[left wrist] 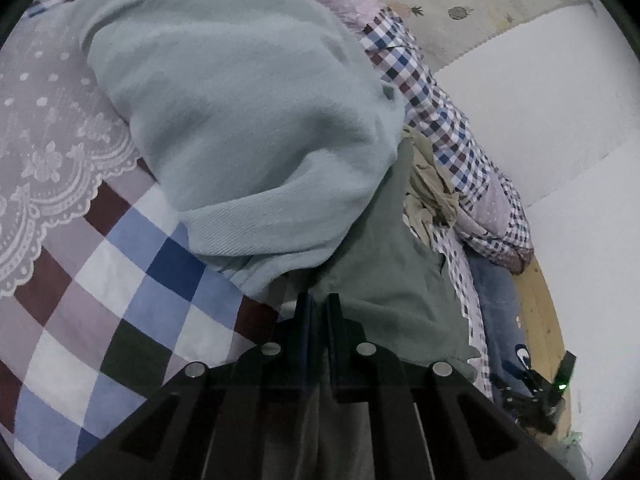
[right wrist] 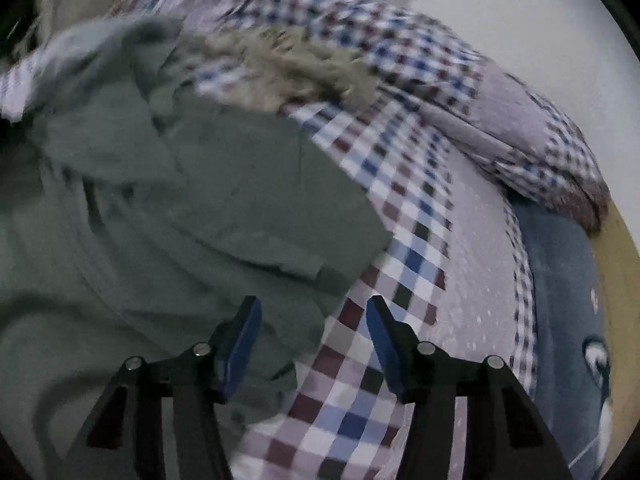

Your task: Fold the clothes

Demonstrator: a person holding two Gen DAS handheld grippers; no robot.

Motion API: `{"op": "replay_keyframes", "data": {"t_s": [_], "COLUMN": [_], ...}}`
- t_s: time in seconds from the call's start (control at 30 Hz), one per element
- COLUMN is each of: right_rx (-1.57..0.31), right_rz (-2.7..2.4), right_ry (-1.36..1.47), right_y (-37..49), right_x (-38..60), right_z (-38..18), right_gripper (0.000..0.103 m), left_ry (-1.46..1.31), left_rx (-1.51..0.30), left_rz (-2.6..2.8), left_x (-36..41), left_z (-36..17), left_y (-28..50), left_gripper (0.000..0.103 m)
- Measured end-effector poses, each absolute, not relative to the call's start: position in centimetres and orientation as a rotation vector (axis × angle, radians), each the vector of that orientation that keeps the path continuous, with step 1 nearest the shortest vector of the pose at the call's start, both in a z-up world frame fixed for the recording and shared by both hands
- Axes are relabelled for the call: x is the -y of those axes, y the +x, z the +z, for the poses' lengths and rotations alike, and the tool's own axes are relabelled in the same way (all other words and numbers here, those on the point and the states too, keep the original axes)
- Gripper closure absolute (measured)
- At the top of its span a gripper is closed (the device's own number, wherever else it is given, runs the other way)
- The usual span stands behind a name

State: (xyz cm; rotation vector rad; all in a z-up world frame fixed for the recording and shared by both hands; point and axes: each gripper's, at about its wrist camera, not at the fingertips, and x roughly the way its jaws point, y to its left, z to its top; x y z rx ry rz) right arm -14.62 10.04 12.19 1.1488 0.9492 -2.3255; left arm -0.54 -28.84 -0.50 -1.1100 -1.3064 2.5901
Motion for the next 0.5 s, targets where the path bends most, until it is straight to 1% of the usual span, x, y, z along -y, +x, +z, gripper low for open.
{"op": "replay_keyframes", "data": {"t_s": [0.2,0.23,0.3,0.37,0.5], "right_rx": [-1.234,-1.281,-1.37,-1.445,-1.437], "right_rz": [-2.121,-2.082,-2.015,-2.042,-2.303], "right_ry": [1.164,1.164,1.159,1.116,0.854], "right_y": [-16.5,-16.9,-17.4,-17.4,-15.5], "right_x": [-7.8,-7.3,-6.3,-5.9,-6.5], "right_z": [7.9,7.2,6.1,6.4,11.2], "right_gripper": [0.053,0.058,0.099,0.1,0.1], "left_ry": [-1.135,-1.135,-1.135,-1.136,-1.122], "left_rx": [1.298,1.299,1.303,1.308,1.312], "left_rz": [2.603,2.602,2.601,2.599,2.599], "left_x": [29.4,29.7,29.7,29.7,29.2], "left_z": [-0.8,-0.8,-0.9,-1.0,-0.9], "left_y": [0.0,0.2,0.2,0.2,-0.3], "left_gripper": [0.097,0.097,0.097,0.097,0.097]}}
